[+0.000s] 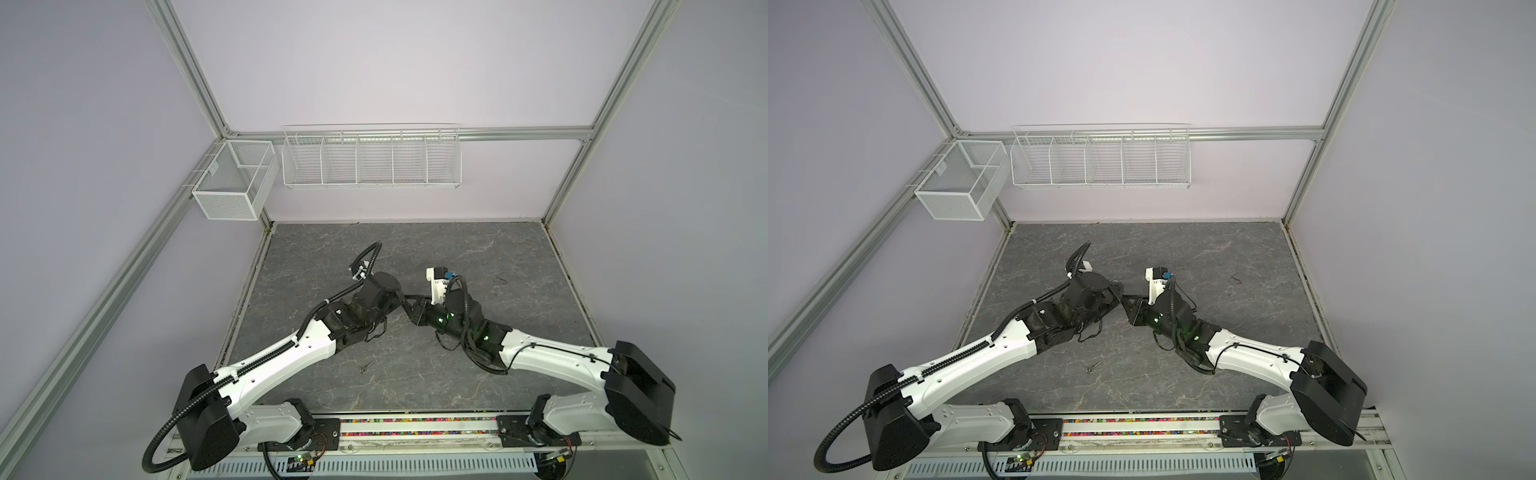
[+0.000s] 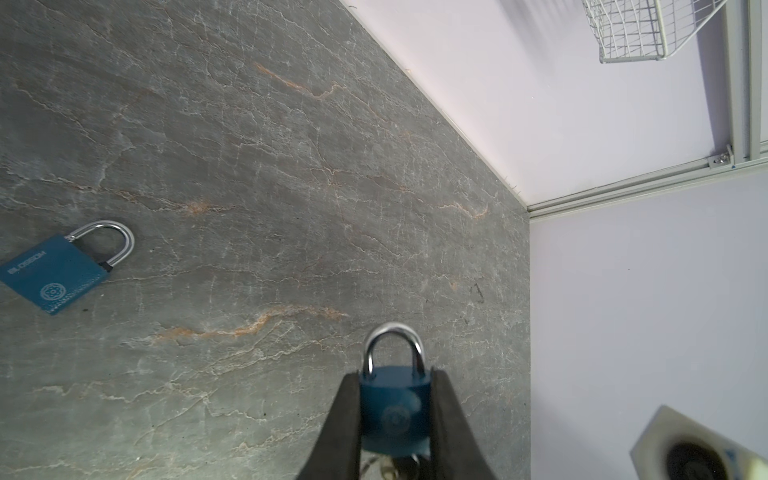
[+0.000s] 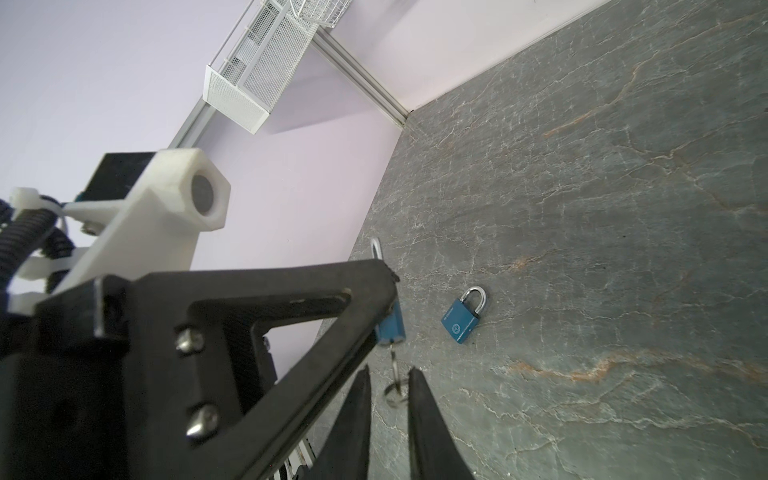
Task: Unlock with the key
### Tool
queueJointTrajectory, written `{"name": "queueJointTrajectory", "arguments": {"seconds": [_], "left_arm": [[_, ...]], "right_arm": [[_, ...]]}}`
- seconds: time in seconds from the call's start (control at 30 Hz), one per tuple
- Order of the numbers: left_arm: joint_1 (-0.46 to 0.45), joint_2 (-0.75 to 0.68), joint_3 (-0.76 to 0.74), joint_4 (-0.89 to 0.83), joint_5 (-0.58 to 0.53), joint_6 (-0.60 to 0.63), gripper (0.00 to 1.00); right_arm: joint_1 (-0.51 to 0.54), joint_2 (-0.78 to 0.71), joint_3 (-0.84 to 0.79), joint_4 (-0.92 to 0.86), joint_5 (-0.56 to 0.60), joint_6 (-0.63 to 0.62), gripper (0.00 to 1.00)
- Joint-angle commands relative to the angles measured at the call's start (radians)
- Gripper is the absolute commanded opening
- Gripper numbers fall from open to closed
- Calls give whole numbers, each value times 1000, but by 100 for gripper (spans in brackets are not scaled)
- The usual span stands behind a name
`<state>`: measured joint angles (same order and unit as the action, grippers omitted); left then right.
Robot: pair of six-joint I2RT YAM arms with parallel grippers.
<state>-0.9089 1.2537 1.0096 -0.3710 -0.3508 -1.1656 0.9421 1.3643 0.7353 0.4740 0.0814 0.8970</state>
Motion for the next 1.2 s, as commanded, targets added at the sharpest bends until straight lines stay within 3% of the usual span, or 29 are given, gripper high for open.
{"name": "queueJointTrajectory", "arguments": {"seconds": [0.0, 0.67, 1.17], "left_arm": [[1, -23, 12, 16, -6, 6, 0], [2, -39, 1, 45, 36, -10, 0], [2, -81, -47, 148, 186, -64, 0]], "right_arm": [[-5, 14, 25, 34, 1, -12, 20], [-11, 29, 33, 43, -19, -7, 6], [-35, -32, 90, 29, -150, 122, 6]]}}
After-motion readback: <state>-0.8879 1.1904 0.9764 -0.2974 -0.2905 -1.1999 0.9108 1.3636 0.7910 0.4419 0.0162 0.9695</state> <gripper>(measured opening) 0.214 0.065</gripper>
